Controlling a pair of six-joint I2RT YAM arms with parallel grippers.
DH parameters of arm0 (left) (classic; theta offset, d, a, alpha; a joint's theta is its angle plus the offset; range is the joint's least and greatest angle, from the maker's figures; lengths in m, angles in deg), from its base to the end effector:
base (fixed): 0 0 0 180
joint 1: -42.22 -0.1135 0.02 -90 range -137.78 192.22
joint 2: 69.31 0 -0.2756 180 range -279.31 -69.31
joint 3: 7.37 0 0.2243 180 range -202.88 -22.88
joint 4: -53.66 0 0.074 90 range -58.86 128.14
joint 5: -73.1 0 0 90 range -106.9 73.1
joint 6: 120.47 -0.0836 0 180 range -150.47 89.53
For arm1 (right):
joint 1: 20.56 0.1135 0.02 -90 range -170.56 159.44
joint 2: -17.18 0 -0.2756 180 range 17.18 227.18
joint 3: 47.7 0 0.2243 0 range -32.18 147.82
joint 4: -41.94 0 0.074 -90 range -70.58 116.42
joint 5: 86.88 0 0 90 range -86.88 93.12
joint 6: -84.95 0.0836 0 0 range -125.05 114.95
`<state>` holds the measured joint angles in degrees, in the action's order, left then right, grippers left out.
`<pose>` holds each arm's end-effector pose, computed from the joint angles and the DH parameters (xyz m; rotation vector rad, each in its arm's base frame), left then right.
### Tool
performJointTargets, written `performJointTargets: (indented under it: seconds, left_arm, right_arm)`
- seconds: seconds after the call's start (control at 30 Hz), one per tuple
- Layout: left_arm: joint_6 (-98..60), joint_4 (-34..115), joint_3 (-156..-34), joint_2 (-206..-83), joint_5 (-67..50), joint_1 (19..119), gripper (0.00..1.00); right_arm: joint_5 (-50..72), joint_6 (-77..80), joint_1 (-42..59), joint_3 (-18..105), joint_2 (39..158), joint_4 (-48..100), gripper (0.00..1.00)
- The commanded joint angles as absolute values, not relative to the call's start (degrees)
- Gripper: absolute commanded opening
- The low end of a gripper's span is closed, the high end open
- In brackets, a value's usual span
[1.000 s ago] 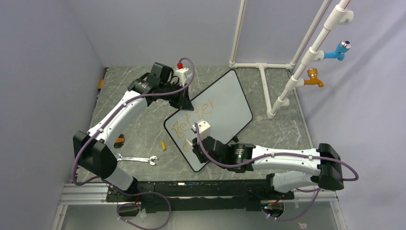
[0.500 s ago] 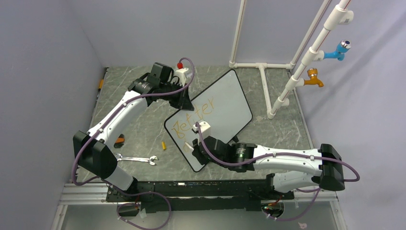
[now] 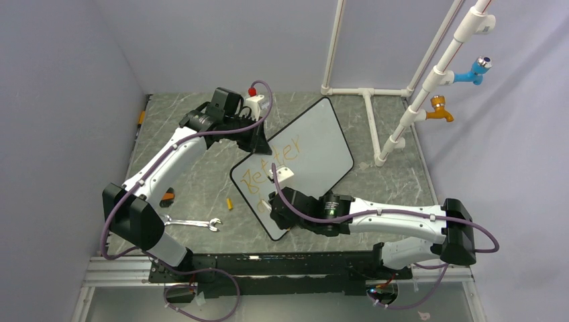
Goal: Write a sentence on the whiteboard
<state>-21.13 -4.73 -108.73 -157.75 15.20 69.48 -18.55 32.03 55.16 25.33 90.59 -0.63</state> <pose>0.2754 -0.1919 0.3359 0.6537 2.3290 -0.9650 0.0982 0.2605 0.2728 -0.5854 2.2542 0.5957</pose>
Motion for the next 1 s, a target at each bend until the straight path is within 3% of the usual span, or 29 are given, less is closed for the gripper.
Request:
performJointTargets:
  seconds: [0.0,0.7,0.97]
  left_arm:
    - [-28.0,-4.3,-108.0,-157.2,0.5,69.2,0.00]
    - [-28.5,-3.5,-107.3,-155.7,-1.7,69.7,0.00]
    - [-28.6,-3.3,-107.1,-155.0,-2.6,69.8,0.00]
  right_arm:
    - [-16.8,34.8,54.6,27.8,91.2,-3.9,0.00]
    - [-12.1,36.0,51.5,28.0,91.7,-6.6,0.00]
    - [-11.4,34.1,51.5,28.7,84.2,-5.4,0.00]
